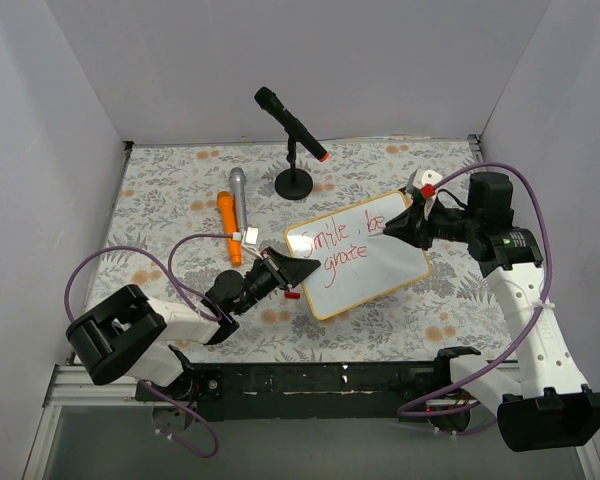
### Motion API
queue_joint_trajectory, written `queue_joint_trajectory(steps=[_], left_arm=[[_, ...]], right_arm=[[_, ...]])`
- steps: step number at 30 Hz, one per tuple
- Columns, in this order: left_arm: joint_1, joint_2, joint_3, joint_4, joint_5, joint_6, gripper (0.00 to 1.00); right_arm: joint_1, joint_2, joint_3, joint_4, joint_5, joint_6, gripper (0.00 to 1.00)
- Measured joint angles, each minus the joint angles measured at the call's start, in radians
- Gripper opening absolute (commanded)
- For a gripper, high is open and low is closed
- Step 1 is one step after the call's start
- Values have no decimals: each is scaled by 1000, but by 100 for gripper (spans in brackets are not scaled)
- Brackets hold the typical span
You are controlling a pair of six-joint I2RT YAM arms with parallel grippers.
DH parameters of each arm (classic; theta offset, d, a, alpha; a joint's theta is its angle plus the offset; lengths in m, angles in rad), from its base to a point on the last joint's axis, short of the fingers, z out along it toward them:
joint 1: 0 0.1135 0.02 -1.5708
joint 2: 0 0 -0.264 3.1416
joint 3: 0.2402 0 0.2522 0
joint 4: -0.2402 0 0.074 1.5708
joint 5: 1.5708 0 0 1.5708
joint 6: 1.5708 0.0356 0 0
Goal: Write a sentence on the whiteboard
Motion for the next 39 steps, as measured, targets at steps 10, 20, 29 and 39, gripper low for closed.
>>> queue_joint_trajectory(steps=[10, 20, 29, 39], left_arm=[[0, 37, 23, -1, 0, -21, 0], [0, 42, 35, 0, -1, -25, 0], [0, 55, 51, 0, -1, -25, 0], [0, 59, 51, -2, -1, -25, 0]], right_arm=[[-1, 53, -8, 60, 41, 27, 1], [-1, 76, -27, 74, 90, 33, 1], [-1, 77, -35, 76, 113, 33, 1], [0, 97, -36, 81, 87, 32, 1]])
